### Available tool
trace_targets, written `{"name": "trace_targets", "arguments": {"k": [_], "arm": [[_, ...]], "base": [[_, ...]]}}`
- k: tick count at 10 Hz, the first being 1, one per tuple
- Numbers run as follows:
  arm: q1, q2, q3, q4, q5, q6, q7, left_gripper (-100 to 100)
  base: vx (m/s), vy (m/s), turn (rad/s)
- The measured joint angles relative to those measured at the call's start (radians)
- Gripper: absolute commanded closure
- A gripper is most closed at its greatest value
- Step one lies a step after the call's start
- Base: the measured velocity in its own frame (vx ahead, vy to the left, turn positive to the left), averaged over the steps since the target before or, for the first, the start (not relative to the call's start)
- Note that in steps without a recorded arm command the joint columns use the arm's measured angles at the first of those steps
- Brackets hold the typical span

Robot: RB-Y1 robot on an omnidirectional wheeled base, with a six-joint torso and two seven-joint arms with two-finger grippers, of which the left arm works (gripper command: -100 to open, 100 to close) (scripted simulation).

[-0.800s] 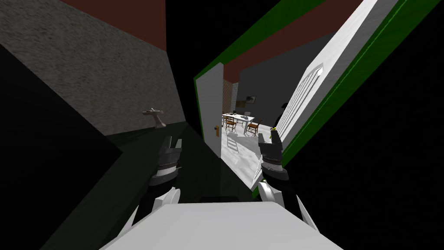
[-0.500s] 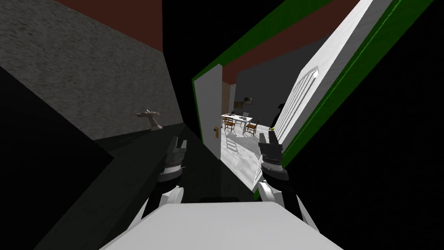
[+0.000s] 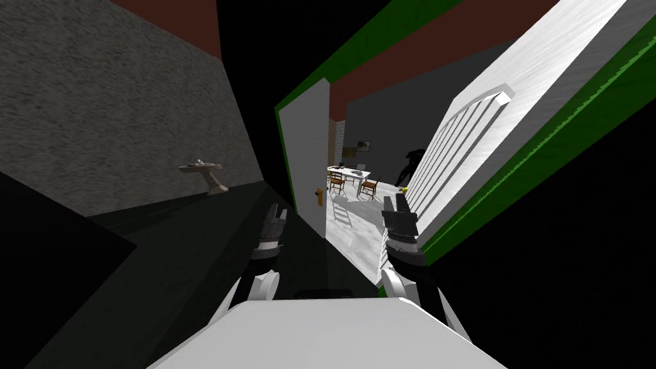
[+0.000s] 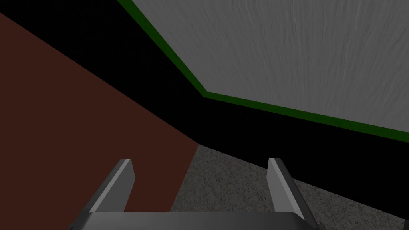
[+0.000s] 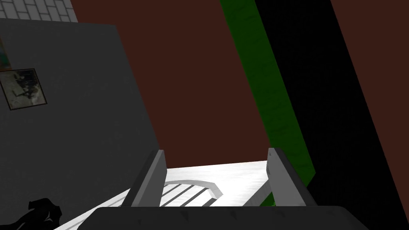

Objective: Push the door open

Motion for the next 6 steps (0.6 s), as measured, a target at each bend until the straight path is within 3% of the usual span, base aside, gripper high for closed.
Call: {"name": "trace_targets", "arguments": {"k": [6], "arm": [[-0.084, 0.022, -0.055, 0.132, -0.007, 0.052, 0.026, -100]], "base": [[0.087, 0.105, -0.097]]}}
